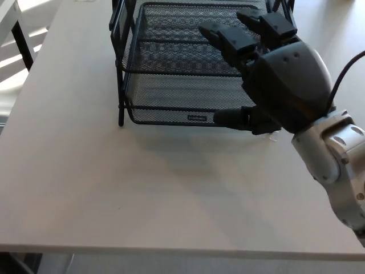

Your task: The robot uses its right hand to grab the drawer kept on the middle of the desk and pull it out towards the robot

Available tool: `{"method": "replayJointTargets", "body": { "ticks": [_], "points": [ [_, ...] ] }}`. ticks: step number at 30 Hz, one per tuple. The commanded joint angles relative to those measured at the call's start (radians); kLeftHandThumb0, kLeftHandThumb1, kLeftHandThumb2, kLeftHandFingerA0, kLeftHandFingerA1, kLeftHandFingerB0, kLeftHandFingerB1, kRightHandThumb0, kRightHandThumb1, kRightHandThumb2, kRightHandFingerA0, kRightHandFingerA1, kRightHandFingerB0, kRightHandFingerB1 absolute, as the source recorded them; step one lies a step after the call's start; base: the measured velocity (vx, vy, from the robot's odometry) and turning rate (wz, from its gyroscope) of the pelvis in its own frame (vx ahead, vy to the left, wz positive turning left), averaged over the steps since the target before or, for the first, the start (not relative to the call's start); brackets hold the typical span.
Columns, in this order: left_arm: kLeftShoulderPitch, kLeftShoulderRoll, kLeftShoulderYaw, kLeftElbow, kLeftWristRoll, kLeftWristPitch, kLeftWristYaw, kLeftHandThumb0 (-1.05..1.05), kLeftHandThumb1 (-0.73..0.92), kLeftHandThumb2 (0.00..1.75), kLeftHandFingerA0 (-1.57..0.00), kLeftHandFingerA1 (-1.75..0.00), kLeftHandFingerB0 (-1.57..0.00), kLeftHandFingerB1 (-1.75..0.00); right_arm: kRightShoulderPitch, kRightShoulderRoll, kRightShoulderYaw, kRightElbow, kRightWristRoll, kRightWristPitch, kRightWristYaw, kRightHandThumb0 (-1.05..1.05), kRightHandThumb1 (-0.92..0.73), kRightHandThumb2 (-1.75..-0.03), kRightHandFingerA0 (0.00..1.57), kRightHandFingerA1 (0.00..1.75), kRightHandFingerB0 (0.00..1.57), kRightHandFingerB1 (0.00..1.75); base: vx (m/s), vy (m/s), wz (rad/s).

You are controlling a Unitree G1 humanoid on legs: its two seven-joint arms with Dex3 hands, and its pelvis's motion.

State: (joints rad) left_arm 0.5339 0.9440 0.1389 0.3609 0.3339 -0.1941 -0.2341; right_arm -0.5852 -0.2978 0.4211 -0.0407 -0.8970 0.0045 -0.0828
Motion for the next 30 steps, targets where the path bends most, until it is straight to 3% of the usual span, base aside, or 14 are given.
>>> {"method": "replayJointTargets", "body": {
  "ticks": [1, 3, 4, 5, 6, 7, 14, 17, 20, 21, 25, 28, 29, 30],
  "points": [
    [0.006, 0.001, 0.008, 0.008, 0.007, -0.018, 0.004, -0.33, 0.68, 0.60, -0.59, -0.87, -0.58, -0.61, -0.047, 0.020, 0.022, 0.084, -0.076, -0.023, -0.110, -0.86, -0.58, -0.58, 0.00, 0.41, 0.08, 0.35, 0.00, 0.000, 0.00],
    [0.008, 0.002, 0.010, -0.001, 0.008, -0.008, -0.001, -0.32, 0.68, 0.60, -0.58, -0.84, -0.59, -0.59, -0.068, 0.026, 0.030, 0.139, -0.101, -0.027, -0.166, -0.82, -0.55, -0.57, 0.01, 0.43, 0.10, 0.35, 0.00, 0.000, 0.00],
    [0.006, 0.002, 0.010, -0.002, 0.008, -0.003, -0.002, -0.32, 0.70, 0.60, -0.57, -0.84, -0.58, -0.60, -0.081, 0.030, 0.035, 0.165, -0.112, -0.021, -0.178, -0.80, -0.46, -0.89, 0.01, 0.33, 0.09, 0.36, 0.00, 0.000, 0.00],
    [0.008, 0.003, 0.011, -0.006, 0.008, -0.003, -0.003, -0.32, 0.69, 0.60, -0.57, -0.85, -0.58, -0.60, -0.088, 0.034, 0.037, 0.187, -0.115, -0.023, -0.197, -0.79, -0.53, -0.56, 0.00, 0.45, 0.09, 0.35, 0.00, 0.000, 0.00],
    [0.013, 0.004, 0.013, -0.006, 0.008, -0.006, -0.001, -0.33, 0.67, 0.60, -0.58, -0.83, -0.59, -0.59, -0.096, 0.034, 0.042, 0.202, -0.121, -0.021, -0.202, -0.78, -0.53, -0.56, 0.00, 0.44, 0.08, 0.34, 0.00, 0.000, 0.00],
    [0.018, 0.007, 0.016, -0.009, 0.008, -0.009, -0.002, -0.32, 0.67, 0.60, -0.59, -0.84, -0.59, -0.59, -0.104, 0.034, 0.046, 0.219, -0.124, -0.018, -0.203, -0.75, -0.43, -0.87, 0.01, 0.32, 0.08, 0.33, 0.00, 0.000, 0.00],
    [0.025, -0.003, 0.024, -0.010, 0.012, -0.013, 0.017, -0.33, 0.68, 0.60, -0.60, -0.86, -0.58, -0.60, -0.175, 0.035, 0.078, 0.378, -0.183, 0.001, -0.328, -0.78, -0.46, -0.81, 0.02, 0.42, 0.00, 0.10, 0.00, 0.000, 0.00],
    [0.030, -0.004, 0.029, -0.018, 0.006, -0.010, 0.011, -0.33, 0.68, 0.59, -0.58, -0.88, -0.58, -0.62, -0.209, 0.030, 0.097, 0.453, -0.211, -0.003, -0.405, -0.64, -0.46, -0.55, 0.07, 0.53, 0.00, 0.19, 0.00, 0.000, 0.00],
    [0.028, -0.008, 0.032, -0.008, 0.005, -0.025, 0.022, -0.33, 0.68, 0.59, -0.59, -0.89, -0.59, -0.63, -0.238, 0.030, 0.110, 0.532, -0.212, -0.021, -0.470, -0.59, -0.45, -0.54, 0.11, 0.54, 0.00, 0.27, 0.00, 0.000, 0.00],
    [0.013, -0.007, 0.024, 0.007, 0.009, -0.030, 0.026, -0.33, 0.68, 0.59, -0.59, -0.90, -0.59, -0.64, -0.247, 0.029, 0.111, 0.554, -0.217, -0.021, -0.501, -0.61, -0.35, -0.75, 0.16, 0.58, 0.00, 0.31, 0.00, 0.000, 0.00],
    [0.005, -0.011, 0.023, 0.016, 0.007, -0.027, 0.027, -0.29, 0.69, 0.60, -0.58, -0.89, -0.60, -0.64, -0.290, 0.031, 0.128, 0.665, -0.226, -0.030, -0.589, -0.55, -0.46, -0.54, 0.25, 0.57, 0.04, 0.39, 0.00, 0.000, 0.00],
    [0.000, -0.018, 0.035, 0.026, -0.013, -0.034, 0.025, -0.29, 0.69, 0.60, -0.62, -0.88, -0.64, -0.65, -0.327, 0.028, 0.144, 0.749, -0.238, -0.028, -0.651, -0.63, -0.35, -0.73, 0.31, 0.62, 0.03, 0.43, 0.00, 0.000, 0.00],
    [-0.008, -0.012, 0.028, 0.034, 0.000, -0.043, 0.035, -0.29, 0.70, 0.60, -0.61, -0.89, -0.63, -0.66, -0.341, 0.027, 0.149, 0.780, -0.239, -0.027, -0.673, -0.39, -0.23, -0.82, 0.36, 0.66, 0.00, 0.49, 0.00, 0.000, 0.00],
    [-0.005, -0.010, 0.029, 0.025, 0.005, -0.042, 0.037, -0.31, 0.69, 0.60, -0.60, -0.93, -0.62, -0.69, -0.356, 0.026, 0.156, 0.821, -0.238, -0.035, -0.697, -0.60, -0.33, -0.74, 0.40, 0.65, 0.16, 0.51, 0.00, 0.000, 0.00]
  ]
}}
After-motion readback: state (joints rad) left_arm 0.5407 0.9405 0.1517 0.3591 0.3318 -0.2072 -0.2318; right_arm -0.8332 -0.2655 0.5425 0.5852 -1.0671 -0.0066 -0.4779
